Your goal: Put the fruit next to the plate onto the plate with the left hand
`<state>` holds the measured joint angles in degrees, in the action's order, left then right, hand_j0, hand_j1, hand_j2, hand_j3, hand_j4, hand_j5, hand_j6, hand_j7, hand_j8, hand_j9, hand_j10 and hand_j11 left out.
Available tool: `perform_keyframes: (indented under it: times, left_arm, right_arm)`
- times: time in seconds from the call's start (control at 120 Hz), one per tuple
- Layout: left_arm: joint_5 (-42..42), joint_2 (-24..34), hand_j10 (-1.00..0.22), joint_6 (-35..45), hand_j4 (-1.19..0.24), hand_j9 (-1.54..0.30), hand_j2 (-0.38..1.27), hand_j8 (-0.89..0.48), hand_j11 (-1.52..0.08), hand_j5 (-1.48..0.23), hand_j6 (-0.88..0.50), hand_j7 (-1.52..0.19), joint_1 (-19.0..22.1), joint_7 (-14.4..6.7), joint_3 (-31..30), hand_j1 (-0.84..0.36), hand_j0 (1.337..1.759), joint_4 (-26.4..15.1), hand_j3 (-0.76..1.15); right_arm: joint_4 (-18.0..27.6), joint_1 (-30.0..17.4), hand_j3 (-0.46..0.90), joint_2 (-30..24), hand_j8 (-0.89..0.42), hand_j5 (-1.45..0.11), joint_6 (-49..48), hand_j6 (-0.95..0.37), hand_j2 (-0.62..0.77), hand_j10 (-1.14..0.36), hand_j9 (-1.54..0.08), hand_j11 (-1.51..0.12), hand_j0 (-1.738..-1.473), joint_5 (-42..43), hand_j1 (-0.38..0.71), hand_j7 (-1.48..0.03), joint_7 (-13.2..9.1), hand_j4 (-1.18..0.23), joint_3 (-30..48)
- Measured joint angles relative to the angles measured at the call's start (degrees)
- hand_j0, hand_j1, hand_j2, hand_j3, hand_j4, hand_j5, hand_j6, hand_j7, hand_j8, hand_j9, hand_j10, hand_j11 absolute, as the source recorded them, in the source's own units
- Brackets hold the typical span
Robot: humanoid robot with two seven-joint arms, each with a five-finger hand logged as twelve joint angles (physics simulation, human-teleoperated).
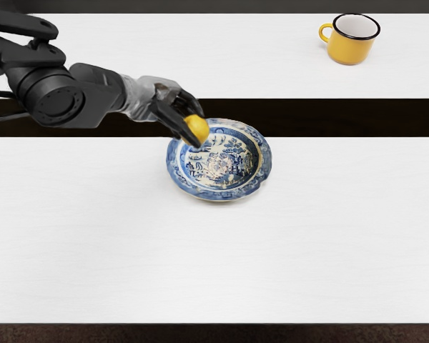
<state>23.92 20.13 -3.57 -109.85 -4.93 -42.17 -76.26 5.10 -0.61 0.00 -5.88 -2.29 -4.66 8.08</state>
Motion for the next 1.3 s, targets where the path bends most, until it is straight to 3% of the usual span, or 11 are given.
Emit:
perform_keyframes:
  times: [0.092, 0.125, 0.167, 0.317, 0.4, 0.492, 0.592, 0.767, 0.983, 1.183, 1.3]
  left_arm:
    - [-0.2, -1.5, -0.84, 0.1, -0.78, -1.14, 0.22, -0.37, -1.14, -1.17, -0.4, -1.11, 2.9, 0.0, 1.2, -0.24, 1.649, 2.0, 0.0]
    - [-0.3, -1.7, -0.84, 0.1, -0.8, -1.14, 0.3, -0.39, -1.14, -1.16, -0.41, -1.11, 3.7, 0.0, 1.5, -0.25, 1.65, 2.7, 0.0]
    - [-0.3, -2.3, -0.84, 0.2, -0.81, -1.15, 0.21, -0.4, -1.15, -1.15, -0.44, -1.12, 4.9, 0.1, 1.8, -0.21, 1.648, 3.5, 0.0]
    - [-0.3, -3.4, -0.84, 0.2, -0.84, -1.14, 0.44, -0.39, -1.15, -1.14, -0.42, -1.12, 6.2, 0.1, 2.0, -0.28, 1.651, 5.0, 0.0]
    - [-0.2, -3.5, -0.85, 0.2, -0.84, -1.14, 0.31, -0.41, -1.15, -1.14, -0.43, -1.13, 6.4, 0.2, 1.9, -0.24, 1.651, 5.2, 0.0]
    - [-0.4, -3.8, -0.83, 0.3, -0.83, -1.12, 0.51, -0.42, -1.12, -1.11, -0.46, -1.11, 6.5, 0.1, 2.0, -0.29, 1.653, 5.3, 0.0]
    - [-0.6, -4.2, -0.7, 0.9, -0.7, -0.93, 0.38, -0.43, -0.93, -0.93, -0.46, -0.93, 6.9, 0.1, 1.9, -0.24, 1.655, 5.8, 0.0]
    - [-0.8, -5.3, -0.4, 5.4, -0.4, -0.53, 0.18, -0.29, -0.53, -0.53, -0.3, -0.53, 8.2, 0.1, 2.0, -0.03, 1.657, 6.9, 0.0]
    - [-0.9, -5.2, -0.18, 6.6, -0.18, -0.24, 0.07, -0.14, -0.24, -0.24, -0.14, -0.24, 7.4, 0.0, 1.9, 0.17, 1.658, 7.1, 0.0]
    - [-2.3, 6.3, -0.09, 4.5, -0.09, -0.11, 0.03, -0.07, -0.11, -0.11, -0.07, -0.11, 2.1, -0.3, -0.7, 0.26, 1.658, 0.9, 0.0]
    - [-2.7, 20.4, -0.06, -11.7, -0.06, -0.07, 0.02, -0.05, -0.07, -0.07, -0.05, -0.07, 2.0, -0.4, -3.9, 0.29, 1.658, -2.5, 0.0]
  right_arm:
    - [0.0, 0.0, 0.0, 0.0, 0.0, 0.0, 0.0, 0.0, 0.0, 0.0, 0.0, 0.0, -1.658, 0.0, -0.35, 0.0, 0.0, 0.0, 0.0]
    - [0.0, 0.0, 0.0, 0.0, 0.0, 0.0, 0.0, 0.0, 0.0, 0.0, 0.0, 0.0, -1.658, 0.0, -0.35, 0.0, 0.0, 0.0, 0.0]
    - [0.0, 0.0, 0.0, 0.0, 0.0, 0.0, 0.0, 0.0, 0.0, 0.0, 0.0, 0.0, -1.658, 0.0, -0.35, 0.0, 0.0, 0.0, 0.0]
    - [0.0, 0.0, 0.0, 0.0, 0.0, 0.0, 0.0, 0.0, 0.0, 0.0, 0.0, 0.0, -1.658, 0.0, -0.35, 0.0, 0.0, 0.0, 0.0]
    - [0.0, 0.0, 0.0, 0.0, 0.0, 0.0, 0.0, 0.0, 0.0, 0.0, 0.0, 0.0, -1.658, 0.0, -0.35, 0.0, 0.0, 0.0, 0.0]
    - [0.0, 0.0, 0.0, 0.0, 0.0, 0.0, 0.0, 0.0, 0.0, 0.0, 0.0, 0.0, -1.658, 0.0, -0.35, 0.0, 0.0, 0.0, 0.0]
    - [0.0, 0.0, 0.0, 0.0, 0.0, 0.0, 0.0, 0.0, 0.0, 0.0, 0.0, 0.0, -1.658, 0.0, -0.35, 0.0, 0.0, 0.0, 0.0]
    - [0.0, 0.0, 0.0, 0.0, 0.0, 0.0, 0.0, 0.0, 0.0, 0.0, 0.0, 0.0, -1.658, 0.0, -0.35, 0.0, 0.0, 0.0, 0.0]
    - [0.0, 0.0, 0.0, 0.0, 0.0, 0.0, 0.0, 0.0, 0.0, 0.0, 0.0, 0.0, -1.658, 0.0, -0.35, 0.0, 0.0, 0.0, 0.0]
    - [0.0, 0.0, 0.0, 0.0, 0.0, 0.0, 0.0, 0.0, 0.0, 0.0, 0.0, 0.0, -1.658, 0.0, -0.35, 0.0, 0.0, 0.0, 0.0]
    - [0.0, 0.0, 0.0, 0.0, 0.0, 0.0, 0.0, 0.0, 0.0, 0.0, 0.0, 0.0, -1.658, 0.0, -0.35, 0.0, 0.0, 0.0, 0.0]
